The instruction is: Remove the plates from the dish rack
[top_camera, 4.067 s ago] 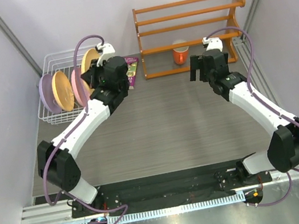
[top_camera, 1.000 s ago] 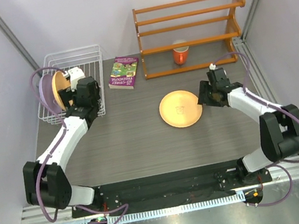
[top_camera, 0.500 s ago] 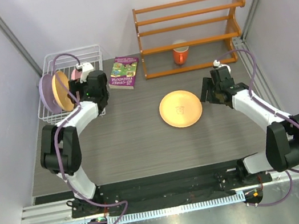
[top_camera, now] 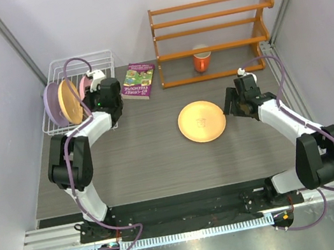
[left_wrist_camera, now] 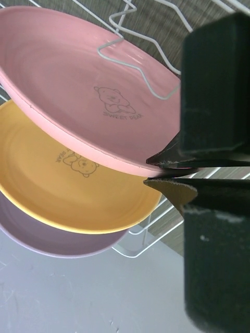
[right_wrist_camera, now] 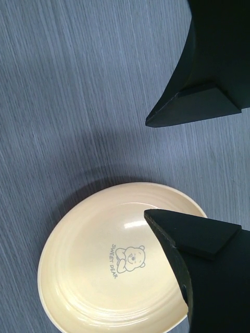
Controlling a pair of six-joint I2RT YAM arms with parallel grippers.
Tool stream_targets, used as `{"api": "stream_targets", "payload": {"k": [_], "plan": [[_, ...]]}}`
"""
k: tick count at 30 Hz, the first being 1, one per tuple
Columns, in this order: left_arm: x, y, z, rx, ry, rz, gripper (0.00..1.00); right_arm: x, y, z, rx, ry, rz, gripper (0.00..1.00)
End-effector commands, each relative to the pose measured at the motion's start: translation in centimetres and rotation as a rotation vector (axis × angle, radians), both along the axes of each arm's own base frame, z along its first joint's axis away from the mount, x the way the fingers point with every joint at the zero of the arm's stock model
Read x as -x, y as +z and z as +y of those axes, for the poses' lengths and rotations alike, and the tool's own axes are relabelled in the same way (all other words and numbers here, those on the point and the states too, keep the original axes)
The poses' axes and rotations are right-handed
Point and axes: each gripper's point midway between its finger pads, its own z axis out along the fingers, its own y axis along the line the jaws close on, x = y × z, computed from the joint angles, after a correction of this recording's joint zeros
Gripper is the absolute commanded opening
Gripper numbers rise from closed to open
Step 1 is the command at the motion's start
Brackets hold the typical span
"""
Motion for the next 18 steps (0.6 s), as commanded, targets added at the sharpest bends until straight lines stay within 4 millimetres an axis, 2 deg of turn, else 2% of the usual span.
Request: {"api": "stream_targets", "payload": {"k": [1, 8, 10, 11, 12, 14, 18], "plan": [[0.5, 4.9, 0.5, 0.016, 0.062, -0.151, 0.00, -0.2, -0.2, -0.1, 0.002, 0.005, 0.003, 0.70], [1.6, 8.3, 0.3, -0.059, 0.108, -0.176, 0.00, 0.1, -0.4, 0.1, -0.004, 0.013, 0.008, 0.71], [1.6, 9.6, -0.2, -0.070, 0.118, -0.217, 0.00, 0.1, -0.4, 0.0, -0.004, 0.012, 0.008, 0.73], [2.1, 10.0, -0.1, -0.111, 0.136, -0.178, 0.00, 0.1, -0.1, 0.1, -0.006, 0.010, 0.001, 0.75], [2.1, 11.0, -0.5, -0.098, 0.141, -0.231, 0.00, 0.1, 0.0, 0.0, -0.003, 0.007, -0.004, 0.76], [2.8, 11.8, -0.6, -0.140, 0.158, -0.193, 0.00, 0.1, 0.5, -0.4, 0.011, -0.003, -0.017, 0.81], [3.8, 14.3, -1.6, -0.132, 0.160, -0.237, 0.00, 0.3, 2.7, -1.5, 0.050, -0.036, -0.073, 0.90]]}}
